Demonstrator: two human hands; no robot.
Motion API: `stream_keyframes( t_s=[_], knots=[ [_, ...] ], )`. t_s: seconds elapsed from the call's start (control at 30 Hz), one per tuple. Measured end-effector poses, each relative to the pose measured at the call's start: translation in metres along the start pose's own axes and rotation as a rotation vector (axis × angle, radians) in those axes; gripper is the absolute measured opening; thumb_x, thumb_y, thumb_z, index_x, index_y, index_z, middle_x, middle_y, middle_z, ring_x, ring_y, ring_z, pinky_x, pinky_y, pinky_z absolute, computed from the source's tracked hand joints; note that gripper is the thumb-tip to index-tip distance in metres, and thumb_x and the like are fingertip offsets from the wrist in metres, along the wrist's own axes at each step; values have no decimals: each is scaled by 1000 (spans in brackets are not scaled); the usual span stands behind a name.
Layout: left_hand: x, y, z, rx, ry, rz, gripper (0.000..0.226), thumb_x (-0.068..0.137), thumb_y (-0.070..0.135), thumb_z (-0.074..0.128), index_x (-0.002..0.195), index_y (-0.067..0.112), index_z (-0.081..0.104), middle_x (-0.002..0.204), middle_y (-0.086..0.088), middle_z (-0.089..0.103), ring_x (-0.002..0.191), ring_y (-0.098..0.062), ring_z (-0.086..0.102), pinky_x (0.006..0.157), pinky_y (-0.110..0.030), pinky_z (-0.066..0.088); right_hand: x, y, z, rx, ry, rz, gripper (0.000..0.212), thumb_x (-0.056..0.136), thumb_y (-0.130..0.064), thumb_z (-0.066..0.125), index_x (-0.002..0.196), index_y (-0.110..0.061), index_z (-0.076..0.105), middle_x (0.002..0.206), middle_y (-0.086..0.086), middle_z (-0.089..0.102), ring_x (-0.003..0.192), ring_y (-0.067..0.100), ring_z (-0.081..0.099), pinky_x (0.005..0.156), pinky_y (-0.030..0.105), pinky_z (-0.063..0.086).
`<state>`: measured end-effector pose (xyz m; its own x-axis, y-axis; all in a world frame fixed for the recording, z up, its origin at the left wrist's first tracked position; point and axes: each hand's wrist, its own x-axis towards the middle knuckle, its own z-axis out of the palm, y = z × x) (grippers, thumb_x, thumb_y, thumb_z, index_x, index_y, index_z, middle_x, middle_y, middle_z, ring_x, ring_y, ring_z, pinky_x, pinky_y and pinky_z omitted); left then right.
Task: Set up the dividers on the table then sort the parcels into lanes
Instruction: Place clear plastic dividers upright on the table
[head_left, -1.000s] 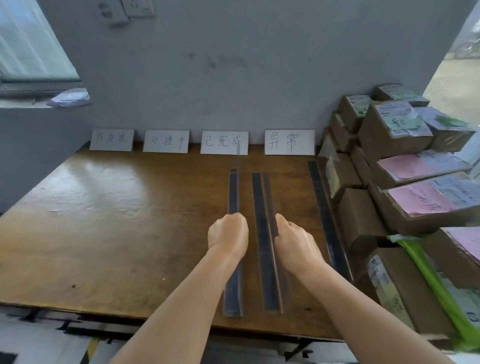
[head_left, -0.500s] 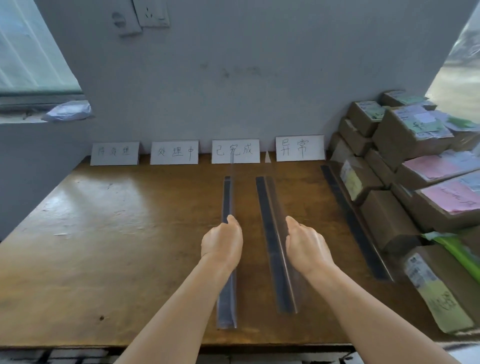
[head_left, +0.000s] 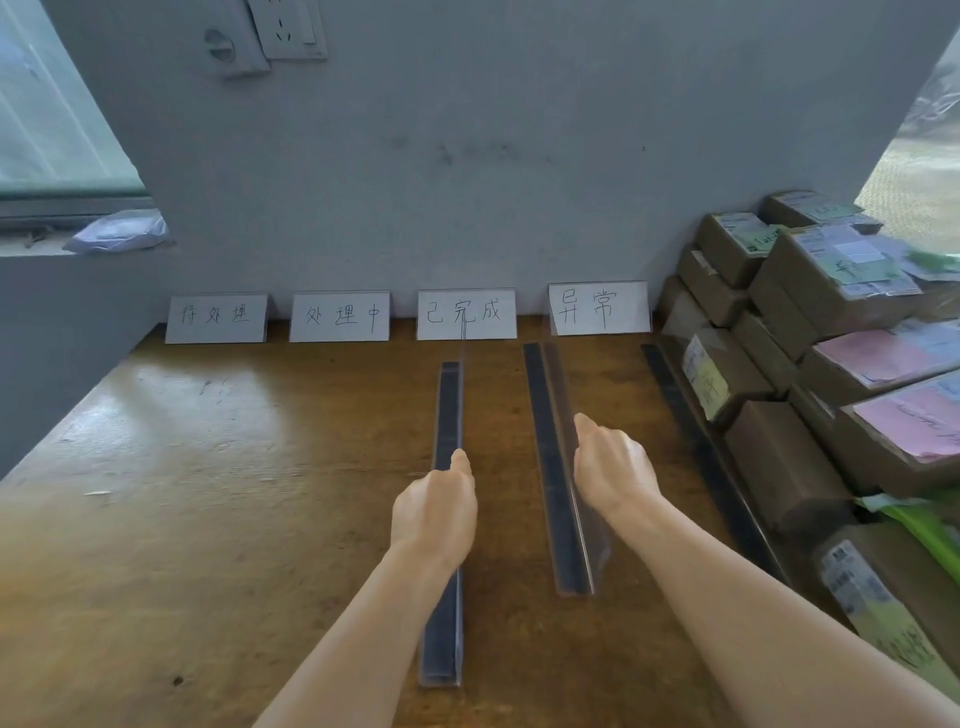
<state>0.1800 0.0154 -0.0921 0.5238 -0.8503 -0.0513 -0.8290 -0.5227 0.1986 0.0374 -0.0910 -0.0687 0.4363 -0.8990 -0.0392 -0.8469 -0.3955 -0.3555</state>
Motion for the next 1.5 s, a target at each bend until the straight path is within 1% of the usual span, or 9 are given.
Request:
stream_keyframes(
  t_s=[0.13,0.37,0.53,0.63,0.8,0.97,1.1,1.27,1.5],
  knots=[
    [4,-2,4,-60,21,-38,53,103,10,29,154,17,15,80,5,57,67,-11,49,58,-22,38,18,3,0,-17,-4,5,30,99,-8,40,129,-10,45,98,7,63,79,19,60,68,30,54],
    [4,-3,4,21,41,1,57,100,7,37,153,15,17,95,-3,68,85,-20,65,69,-30,50,35,8,0,-54,-17,2,25,98,-8,47,123,-11,47,93,6,61,76,17,60,61,25,49],
    [3,-1,5,-23,56,-15,53,103,13,34,153,18,18,97,0,68,85,-17,64,66,-26,44,35,15,4,-57,-14,4,26,97,-12,51,123,-10,47,91,5,61,76,16,61,59,25,49],
    [0,0,3,-71,81,-29,50,104,20,34,152,19,21,94,3,66,80,-15,62,61,-23,40,32,17,9,-33,4,-20,38,96,-19,55,131,-10,43,103,5,62,86,17,62,69,25,54],
    [-3,1,2,-131,100,-46,51,103,26,35,152,18,22,112,-1,66,98,-19,62,69,-27,40,24,15,14,7,30,-39,52,93,-27,59,137,-11,36,127,6,54,112,23,55,86,33,51],
    [-6,0,1,-124,101,-21,48,104,25,34,151,20,27,106,1,65,91,-15,59,66,-25,38,13,13,12,-62,5,-73,70,95,-31,55,150,-10,16,158,8,17,146,27,17,112,37,29],
    [-8,-4,-1,-152,87,-24,45,104,27,33,149,23,30,105,1,65,95,-18,60,68,-28,40,-2,-1,9,-41,40,-189,70,98,-36,48,153,-13,11,161,3,10,148,21,5,117,34,12],
    [-13,-4,-5,-223,90,-23,38,104,27,32,141,23,40,110,0,65,98,-18,60,71,-26,41,-22,-26,24,56,-38,-293,62,100,-37,43,152,-18,16,159,-1,16,147,16,10,118,34,15],
    [-9,-12,5,-253,50,-51,44,104,32,29,148,31,31,125,-3,62,112,-21,58,83,-32,45,-35,-41,43,140,-164,-347,53,102,-32,37,152,-22,21,158,-4,21,146,13,15,117,30,16]
  ],
)
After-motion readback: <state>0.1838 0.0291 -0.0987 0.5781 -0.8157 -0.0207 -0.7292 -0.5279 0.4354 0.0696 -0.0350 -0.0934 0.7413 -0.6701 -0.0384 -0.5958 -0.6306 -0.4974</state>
